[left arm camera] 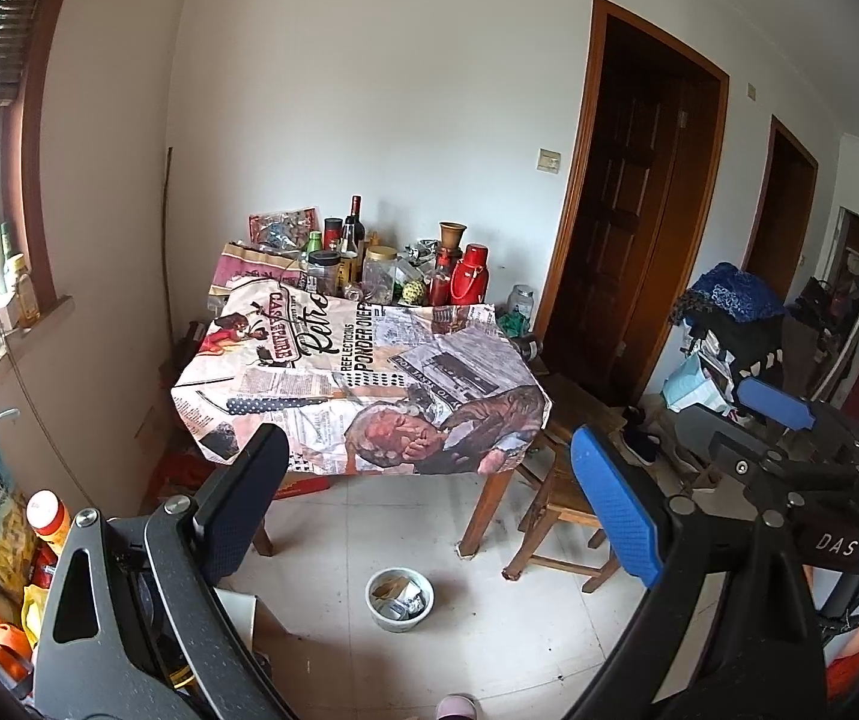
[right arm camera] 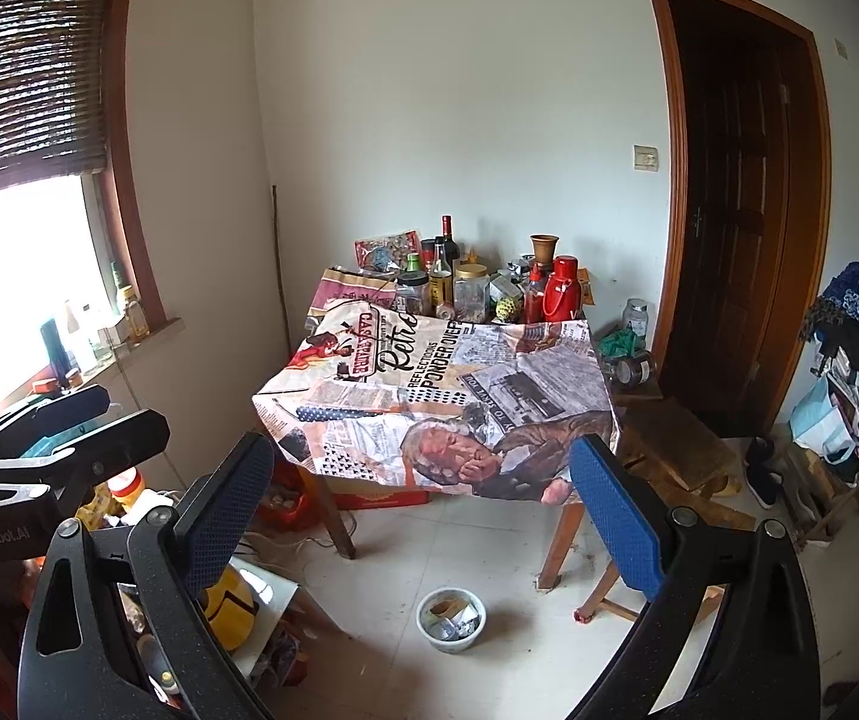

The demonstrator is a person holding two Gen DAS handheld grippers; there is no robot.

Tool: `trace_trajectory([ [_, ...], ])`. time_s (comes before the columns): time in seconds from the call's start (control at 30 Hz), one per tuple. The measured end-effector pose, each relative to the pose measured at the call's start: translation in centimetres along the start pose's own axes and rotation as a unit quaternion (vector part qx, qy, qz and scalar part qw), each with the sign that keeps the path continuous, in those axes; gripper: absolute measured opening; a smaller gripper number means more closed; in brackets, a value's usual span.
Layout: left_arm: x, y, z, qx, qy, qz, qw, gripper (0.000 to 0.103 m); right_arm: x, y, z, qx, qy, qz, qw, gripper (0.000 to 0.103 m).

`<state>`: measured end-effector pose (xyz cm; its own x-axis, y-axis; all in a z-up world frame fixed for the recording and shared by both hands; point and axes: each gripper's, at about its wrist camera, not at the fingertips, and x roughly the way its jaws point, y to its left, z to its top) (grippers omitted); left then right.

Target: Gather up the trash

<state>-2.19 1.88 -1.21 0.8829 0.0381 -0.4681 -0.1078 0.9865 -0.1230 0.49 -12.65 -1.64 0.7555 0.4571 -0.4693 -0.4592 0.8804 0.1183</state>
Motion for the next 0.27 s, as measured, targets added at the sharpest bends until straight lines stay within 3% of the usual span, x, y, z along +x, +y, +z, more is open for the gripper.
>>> trace_trajectory([
  [0.27,0.67,0.06,0.29,0.000,0.002,0.004,1.0000,0.095,0.38,-0.10,0.08,0.002,0.004,0.001,1.000,0.098],
])
